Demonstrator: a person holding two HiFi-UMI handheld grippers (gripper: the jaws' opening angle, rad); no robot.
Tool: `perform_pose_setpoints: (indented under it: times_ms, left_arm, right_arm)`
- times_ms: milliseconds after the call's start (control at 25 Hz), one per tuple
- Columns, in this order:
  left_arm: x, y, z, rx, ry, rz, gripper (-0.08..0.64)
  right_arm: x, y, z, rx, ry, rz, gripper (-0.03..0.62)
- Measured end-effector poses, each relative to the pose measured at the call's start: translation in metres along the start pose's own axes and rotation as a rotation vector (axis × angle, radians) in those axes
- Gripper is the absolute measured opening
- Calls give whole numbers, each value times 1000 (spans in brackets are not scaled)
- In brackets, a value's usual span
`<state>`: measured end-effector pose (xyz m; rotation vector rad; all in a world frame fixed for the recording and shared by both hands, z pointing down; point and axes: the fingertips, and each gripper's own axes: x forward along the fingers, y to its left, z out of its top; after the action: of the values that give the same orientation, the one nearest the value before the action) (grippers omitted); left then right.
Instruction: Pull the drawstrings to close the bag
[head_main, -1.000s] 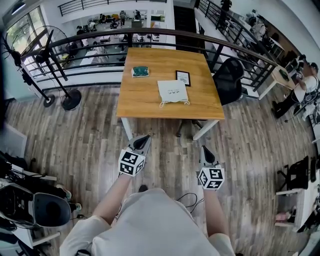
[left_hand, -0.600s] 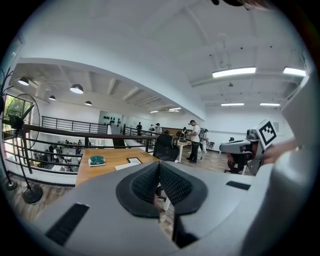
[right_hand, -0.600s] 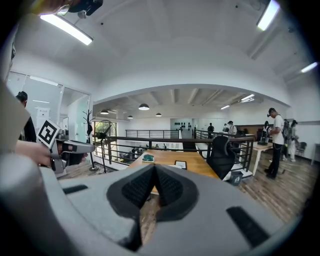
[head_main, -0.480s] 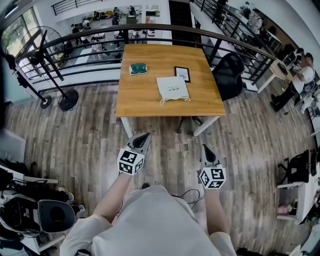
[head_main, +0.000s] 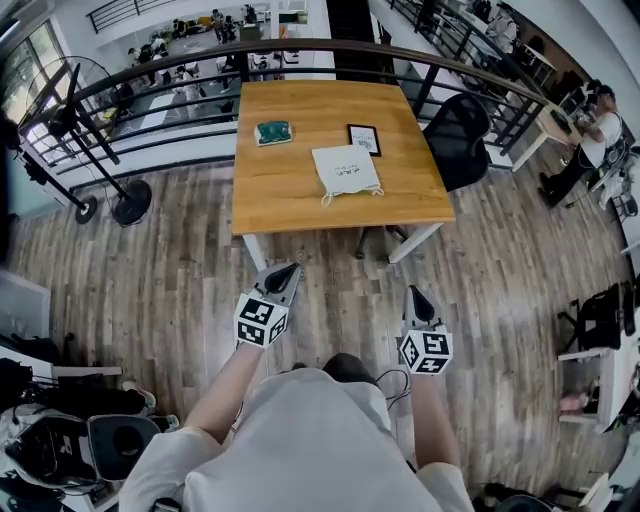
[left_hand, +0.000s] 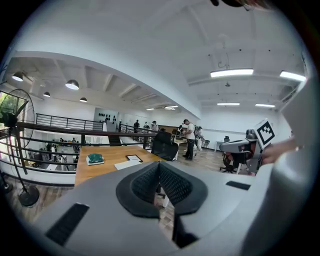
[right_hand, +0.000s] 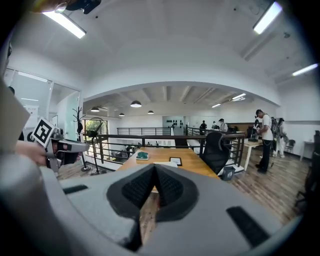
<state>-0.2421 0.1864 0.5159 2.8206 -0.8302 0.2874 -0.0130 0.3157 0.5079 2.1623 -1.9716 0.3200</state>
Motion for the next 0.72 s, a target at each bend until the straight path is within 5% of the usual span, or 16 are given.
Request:
perform_pose_setpoints:
  times_ms: [720]
  left_arm:
    - [90, 10, 14, 5, 40, 19, -8]
  right_arm:
    - [84, -52, 5, -21, 30, 90, 2]
